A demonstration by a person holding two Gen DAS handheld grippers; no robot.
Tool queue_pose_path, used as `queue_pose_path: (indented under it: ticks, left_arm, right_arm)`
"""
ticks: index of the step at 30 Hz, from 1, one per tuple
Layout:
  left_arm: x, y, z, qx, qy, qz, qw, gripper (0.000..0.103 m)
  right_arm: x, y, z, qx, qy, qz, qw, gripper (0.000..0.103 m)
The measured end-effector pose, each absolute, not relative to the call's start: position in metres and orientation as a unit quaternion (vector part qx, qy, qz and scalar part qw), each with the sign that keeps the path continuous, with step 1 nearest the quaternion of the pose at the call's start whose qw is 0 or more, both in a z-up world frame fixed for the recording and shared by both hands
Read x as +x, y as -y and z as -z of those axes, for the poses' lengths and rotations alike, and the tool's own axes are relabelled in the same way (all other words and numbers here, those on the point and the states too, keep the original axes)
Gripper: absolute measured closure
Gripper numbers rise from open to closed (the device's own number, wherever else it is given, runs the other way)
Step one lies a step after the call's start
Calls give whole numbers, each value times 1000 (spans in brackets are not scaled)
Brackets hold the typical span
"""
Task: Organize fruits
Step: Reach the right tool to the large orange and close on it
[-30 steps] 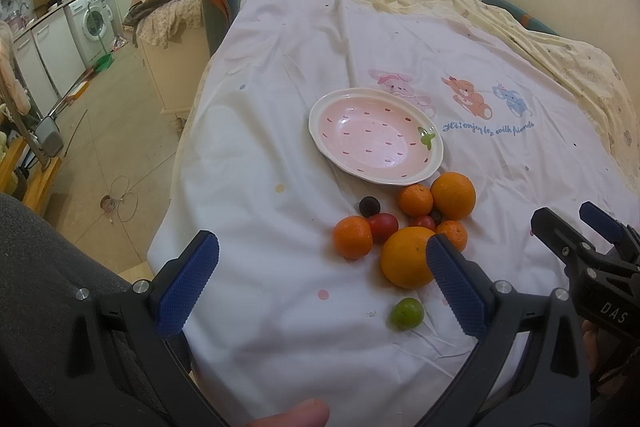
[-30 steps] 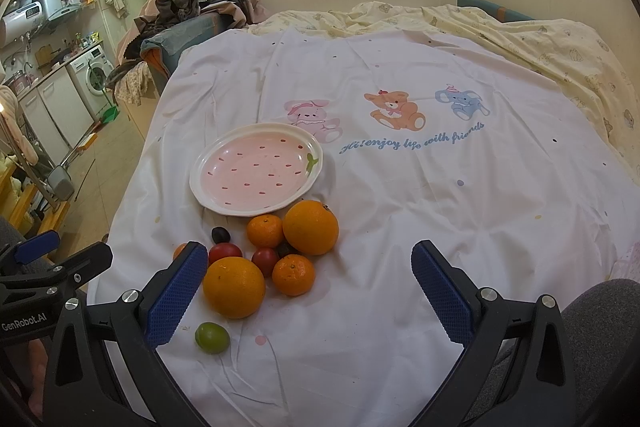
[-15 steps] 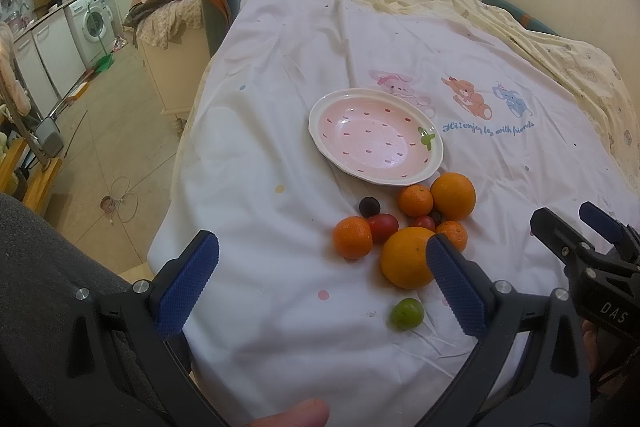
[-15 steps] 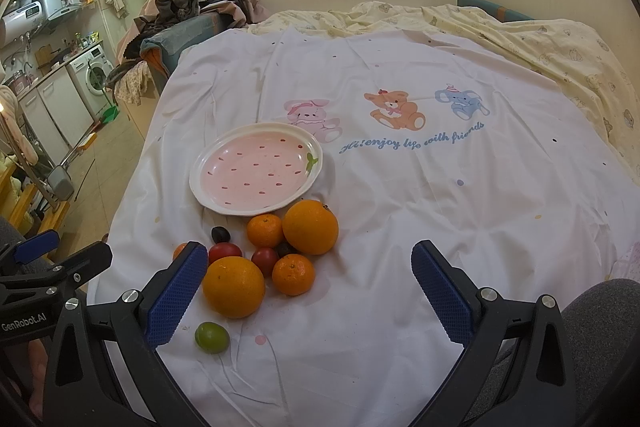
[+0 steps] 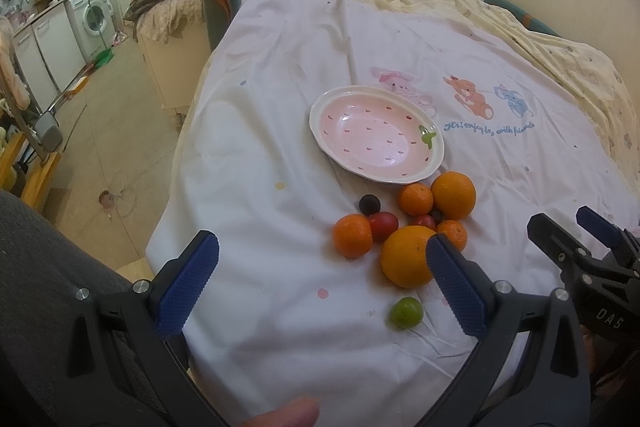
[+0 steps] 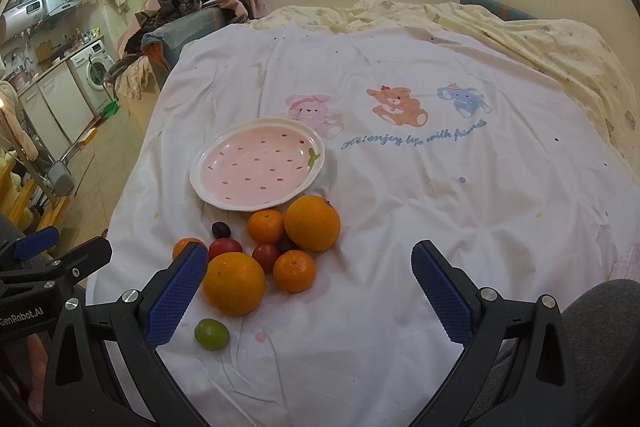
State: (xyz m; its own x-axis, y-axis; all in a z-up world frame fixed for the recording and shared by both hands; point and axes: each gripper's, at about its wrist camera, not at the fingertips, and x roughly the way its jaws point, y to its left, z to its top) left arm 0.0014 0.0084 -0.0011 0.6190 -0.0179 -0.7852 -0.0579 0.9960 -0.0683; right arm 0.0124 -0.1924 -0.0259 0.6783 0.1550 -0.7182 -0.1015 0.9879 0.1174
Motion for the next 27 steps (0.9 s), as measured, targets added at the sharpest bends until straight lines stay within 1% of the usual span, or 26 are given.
queue_pose_path:
  ticks: [5, 10, 12, 13, 14, 22, 23, 27]
  left_arm:
    - [5, -12, 7, -52, -450, -19, 892, 1]
    - [6, -12, 12, -50, -458, -22, 887, 1]
    - [6, -12, 12, -49, -461, -24, 886, 1]
    - [7, -12, 13, -49, -463, -24, 885, 1]
    - [8, -12, 13, -50, -465, -25, 884, 1]
    - [11, -21, 20, -69, -480, -36, 874, 1]
    - [11, -21, 20, -69, -481, -37, 873, 1]
    - [11, -21, 20, -69, -483, -37, 872, 1]
  right_arm:
    - [37, 206, 39, 88, -473, -95, 872, 0]
    - [68, 215, 75, 161, -578, -121, 790, 1]
    - [75, 212, 92, 199, -616, -139, 750, 8]
    - [78, 209, 101, 220, -633, -146, 728, 15]
    - [79, 205, 107, 234, -644, -149, 713, 19]
    - [92, 171, 139, 282, -670, -145, 672, 26]
    - [94, 170, 143, 283, -673, -140, 669, 28]
    - [99, 165, 148, 292, -671, -135, 668, 31]
